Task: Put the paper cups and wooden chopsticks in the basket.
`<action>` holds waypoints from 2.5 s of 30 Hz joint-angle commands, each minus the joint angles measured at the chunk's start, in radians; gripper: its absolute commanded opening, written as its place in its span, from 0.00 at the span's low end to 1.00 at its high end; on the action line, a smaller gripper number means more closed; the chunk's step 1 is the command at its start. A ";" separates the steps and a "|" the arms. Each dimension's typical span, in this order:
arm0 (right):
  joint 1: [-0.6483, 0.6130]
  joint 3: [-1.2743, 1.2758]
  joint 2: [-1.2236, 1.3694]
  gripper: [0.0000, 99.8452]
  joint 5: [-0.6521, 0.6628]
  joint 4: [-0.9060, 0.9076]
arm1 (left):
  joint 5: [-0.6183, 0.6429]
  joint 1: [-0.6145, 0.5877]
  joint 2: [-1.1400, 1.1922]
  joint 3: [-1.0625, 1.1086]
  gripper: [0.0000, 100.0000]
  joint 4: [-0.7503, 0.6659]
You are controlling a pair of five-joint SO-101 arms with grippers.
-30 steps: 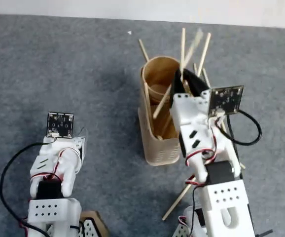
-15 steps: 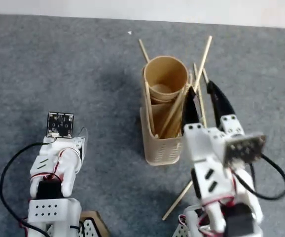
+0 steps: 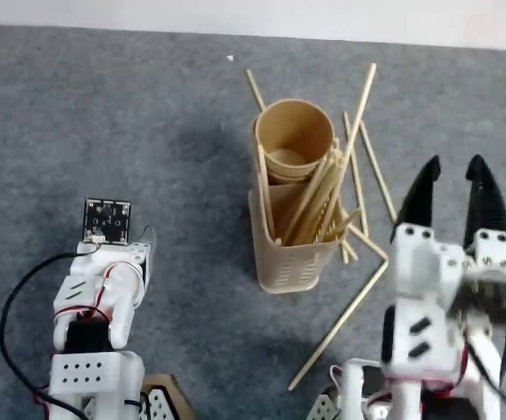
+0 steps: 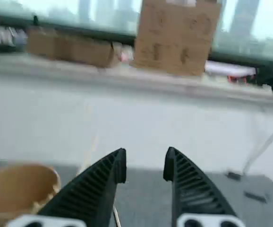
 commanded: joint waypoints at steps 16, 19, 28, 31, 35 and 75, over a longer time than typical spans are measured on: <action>0.110 -0.073 1.202 0.15 0.230 0.022 | -0.008 0.016 -0.010 -0.004 0.20 -0.018; 0.036 -0.068 1.271 0.15 0.229 -0.001 | -0.008 0.016 -0.010 -0.004 0.20 -0.018; -0.211 -0.059 1.348 0.15 0.167 -0.082 | -0.008 0.016 -0.010 -0.004 0.20 -0.018; -0.236 -0.024 1.353 0.15 0.170 -0.096 | -0.008 0.016 -0.010 -0.004 0.20 -0.018; -0.245 0.004 1.359 0.15 0.166 -0.143 | -0.008 0.016 -0.010 -0.004 0.20 -0.018; -0.618 -0.042 1.412 0.15 0.078 -0.071 | -0.206 0.538 1.449 -1.804 0.20 0.824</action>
